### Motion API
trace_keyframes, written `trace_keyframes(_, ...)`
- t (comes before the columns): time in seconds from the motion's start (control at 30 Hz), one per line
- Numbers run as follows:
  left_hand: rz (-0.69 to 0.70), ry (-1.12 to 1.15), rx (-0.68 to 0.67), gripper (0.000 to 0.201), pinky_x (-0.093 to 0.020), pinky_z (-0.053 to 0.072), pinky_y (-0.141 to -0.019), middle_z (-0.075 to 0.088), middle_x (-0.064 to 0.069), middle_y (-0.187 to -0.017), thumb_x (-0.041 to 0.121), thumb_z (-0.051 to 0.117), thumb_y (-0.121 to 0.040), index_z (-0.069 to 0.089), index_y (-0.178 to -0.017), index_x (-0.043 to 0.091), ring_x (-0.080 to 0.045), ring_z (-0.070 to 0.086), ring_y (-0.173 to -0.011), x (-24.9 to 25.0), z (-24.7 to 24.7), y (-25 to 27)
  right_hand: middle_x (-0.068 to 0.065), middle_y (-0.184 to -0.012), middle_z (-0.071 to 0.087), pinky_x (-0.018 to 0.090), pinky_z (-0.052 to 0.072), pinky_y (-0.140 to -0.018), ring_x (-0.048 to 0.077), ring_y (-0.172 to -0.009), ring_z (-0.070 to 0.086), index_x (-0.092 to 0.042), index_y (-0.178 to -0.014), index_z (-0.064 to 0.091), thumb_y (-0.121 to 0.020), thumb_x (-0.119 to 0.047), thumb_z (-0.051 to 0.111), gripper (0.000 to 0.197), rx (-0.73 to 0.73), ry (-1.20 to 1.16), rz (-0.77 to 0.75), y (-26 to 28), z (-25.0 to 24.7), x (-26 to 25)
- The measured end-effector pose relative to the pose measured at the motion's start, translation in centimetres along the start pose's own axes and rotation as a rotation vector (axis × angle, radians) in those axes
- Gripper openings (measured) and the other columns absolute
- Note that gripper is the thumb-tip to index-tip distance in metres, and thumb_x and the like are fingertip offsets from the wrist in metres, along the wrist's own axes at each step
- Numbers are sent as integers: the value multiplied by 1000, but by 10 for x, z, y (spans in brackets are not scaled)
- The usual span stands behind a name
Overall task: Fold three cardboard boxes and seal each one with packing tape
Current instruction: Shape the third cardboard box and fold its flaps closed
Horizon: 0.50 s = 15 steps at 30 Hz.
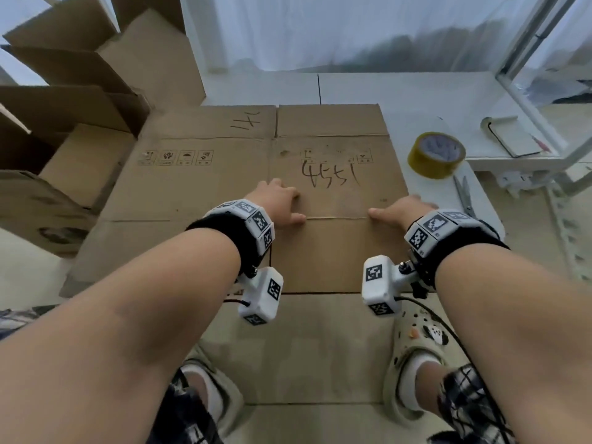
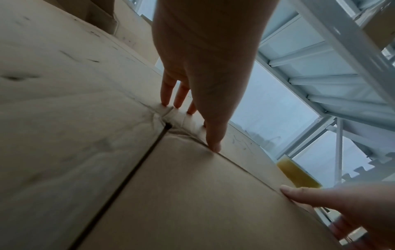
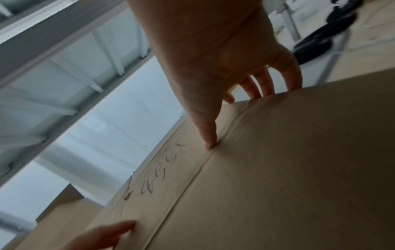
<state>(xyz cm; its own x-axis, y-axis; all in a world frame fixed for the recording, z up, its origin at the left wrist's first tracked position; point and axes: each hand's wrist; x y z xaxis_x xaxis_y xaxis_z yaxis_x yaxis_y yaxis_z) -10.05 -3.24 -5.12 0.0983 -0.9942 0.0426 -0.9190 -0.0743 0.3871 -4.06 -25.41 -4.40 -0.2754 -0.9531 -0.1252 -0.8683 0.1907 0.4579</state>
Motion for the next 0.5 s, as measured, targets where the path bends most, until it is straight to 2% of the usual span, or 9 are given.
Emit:
trace_keyframes(0.07,15,12,-4,66,-46,40,-104,38,-12,-141,59,50,-89,38,-144,25,-33,39,-126,2,4,9,19,-147,32,42,28,-108,39,-138,26,0,-145,23,-88,-60,53,88,-15,10,28,7,4,7)
trace_keyframes(0.23,20,31,-50,71,-47,38,-105,34,-11,-144,64,51,-85,36,-145,28,-33,37,-129,9,14,39,17,-150,29,43,26,-109,40,-139,25,-2,-148,18,-86,-62,54,93,-37,-5,18,27,16,21)
trace_keyframes(0.3,11,49,-79,81,-50,36,-107,28,-10,-150,69,53,-81,30,-147,28,-34,35,-133,11,17,48,19,-146,35,45,31,-106,40,-135,32,-4,-146,22,-82,-62,60,93,-24,-95,10,33,17,26)
trace_keyframes(0.4,12,117,-102,91,-49,31,-112,18,-8,-156,72,53,-79,23,-150,25,-32,31,-138,12,14,58,18,-140,46,42,41,-98,36,-126,46,-2,-142,30,-80,-51,70,88,23,-305,-53,39,11,31)
trace_keyframes(0.5,77,183,-119,98,-47,29,-113,16,-3,-157,75,54,-74,19,-151,25,-27,30,-140,16,7,71,18,-140,45,41,41,-97,36,-126,46,-2,-142,28,-85,-47,66,82,103,-334,-147,51,-6,30)
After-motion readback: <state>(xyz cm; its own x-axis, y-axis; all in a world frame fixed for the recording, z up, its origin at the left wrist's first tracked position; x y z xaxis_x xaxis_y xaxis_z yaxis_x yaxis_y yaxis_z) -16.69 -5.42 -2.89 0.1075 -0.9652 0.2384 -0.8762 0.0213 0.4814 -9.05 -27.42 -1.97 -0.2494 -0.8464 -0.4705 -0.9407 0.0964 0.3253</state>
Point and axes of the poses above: each hand's wrist, its own y-axis away from the middle knuckle, its own z-axis out of the palm, x = y × z
